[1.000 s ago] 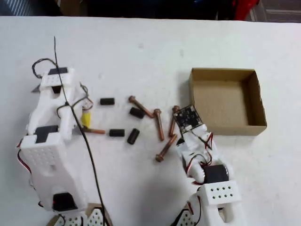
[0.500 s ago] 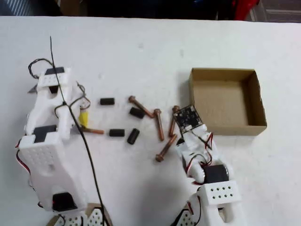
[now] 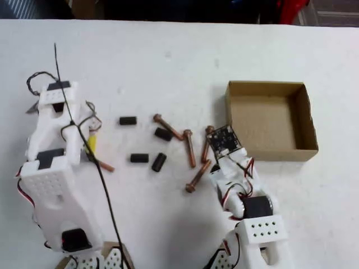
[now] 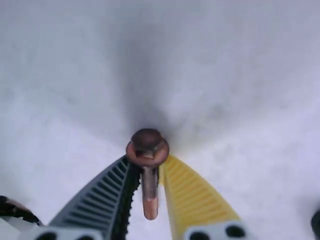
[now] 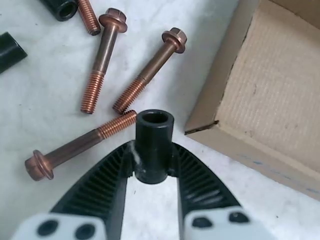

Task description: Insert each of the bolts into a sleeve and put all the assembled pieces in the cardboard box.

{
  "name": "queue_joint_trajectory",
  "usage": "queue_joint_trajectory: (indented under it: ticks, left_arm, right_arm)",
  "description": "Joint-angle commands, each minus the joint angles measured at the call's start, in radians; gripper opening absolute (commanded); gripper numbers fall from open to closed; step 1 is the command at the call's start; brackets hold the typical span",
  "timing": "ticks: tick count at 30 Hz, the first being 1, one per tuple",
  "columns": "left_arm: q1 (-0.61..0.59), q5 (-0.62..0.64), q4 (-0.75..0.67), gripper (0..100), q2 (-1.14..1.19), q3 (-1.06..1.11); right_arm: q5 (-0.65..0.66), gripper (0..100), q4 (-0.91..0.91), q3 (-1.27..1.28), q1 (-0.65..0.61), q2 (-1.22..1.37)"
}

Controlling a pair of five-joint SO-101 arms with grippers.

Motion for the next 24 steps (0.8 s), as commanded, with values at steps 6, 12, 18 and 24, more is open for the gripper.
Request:
queue_joint_trajectory:
  ticks: [6,12,18,24]
  left_arm:
    - [0.232,-0.281,-0.006,2,-0.010,-0.044]
    - [0.255,-0.572,-0.011,2,-0.007,-0.110]
    - [0.214,-0.879,-0.014,2,-0.007,-0.118]
    - [0.180,-1.031,-0.092,2,-0.007,-0.110]
  right_arm:
    - [-0.002,1.7,-0.021,-0.011,-0.001,-0.016]
    - [-0.002,1.7,-0.021,-0.011,-0.001,-0.016]
    - [-0.002,1.7,-0.021,-0.011,-0.001,-0.016]
    - [-0.002,1.7,-0.021,-0.011,-0.001,-0.016]
